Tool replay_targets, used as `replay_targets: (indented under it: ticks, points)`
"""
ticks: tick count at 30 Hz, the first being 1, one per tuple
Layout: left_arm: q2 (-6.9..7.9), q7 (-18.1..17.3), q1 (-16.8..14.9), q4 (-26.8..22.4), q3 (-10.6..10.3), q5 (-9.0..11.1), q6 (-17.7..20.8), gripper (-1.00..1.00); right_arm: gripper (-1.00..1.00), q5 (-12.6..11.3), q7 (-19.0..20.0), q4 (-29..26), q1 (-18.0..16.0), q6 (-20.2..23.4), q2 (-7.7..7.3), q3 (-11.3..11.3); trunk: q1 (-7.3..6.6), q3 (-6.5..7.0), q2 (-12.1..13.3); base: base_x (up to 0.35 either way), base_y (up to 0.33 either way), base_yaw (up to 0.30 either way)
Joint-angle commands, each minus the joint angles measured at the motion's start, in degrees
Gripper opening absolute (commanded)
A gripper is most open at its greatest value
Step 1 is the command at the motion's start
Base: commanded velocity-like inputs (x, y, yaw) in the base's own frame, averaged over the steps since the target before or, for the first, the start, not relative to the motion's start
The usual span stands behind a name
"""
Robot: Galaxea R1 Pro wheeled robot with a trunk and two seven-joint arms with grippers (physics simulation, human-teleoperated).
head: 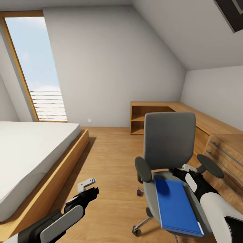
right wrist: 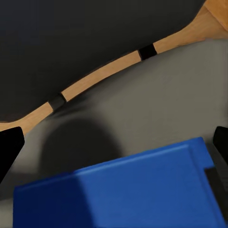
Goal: In the bedroom, organize the workspace by keeping the computer under the desk, ensuring the monitor is on the desk, placing the keyboard on the desk next to the monitor, placing the mouse on the desk next to the keyboard, moving the folder from the swivel chair onto the desk next to the mouse, stacking the notebook on top of the folder with the pen on top of the notebook, and positioning the swivel chair next to the desk.
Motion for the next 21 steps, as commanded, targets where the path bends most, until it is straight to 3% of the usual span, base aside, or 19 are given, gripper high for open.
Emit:
replay_targets:
  ticks: [1, 8, 21]
  points:
    - [0.04, 0.3, -0.08, -0.08, -0.09, -0.01, 0.4, 1.0, 1.0, -0.24, 0.09, -0.08, -0.02, 0.29, 0.02, -0.25, 0.01, -0.06, -0.03, 0.163, -0.142, 0.0]
    - [0.04, 0.27, -0.08, -0.09, -0.09, 0.03, 0.43, 1.0, 1.0, -0.17, 0.05, 0.16, -0.02, 0.26, -0.05, -0.24, 0.01, -0.06, -0.03, 0.174, -0.162, 0.0]
    - [0.04, 0.2, -0.08, -0.09, -0.09, 0.11, 0.45, 1.0, 1.0, -0.03, -0.07, 0.42, -0.02, 0.23, -0.04, -0.16, 0.01, -0.06, -0.03, 0.029, -0.027, 0.0]
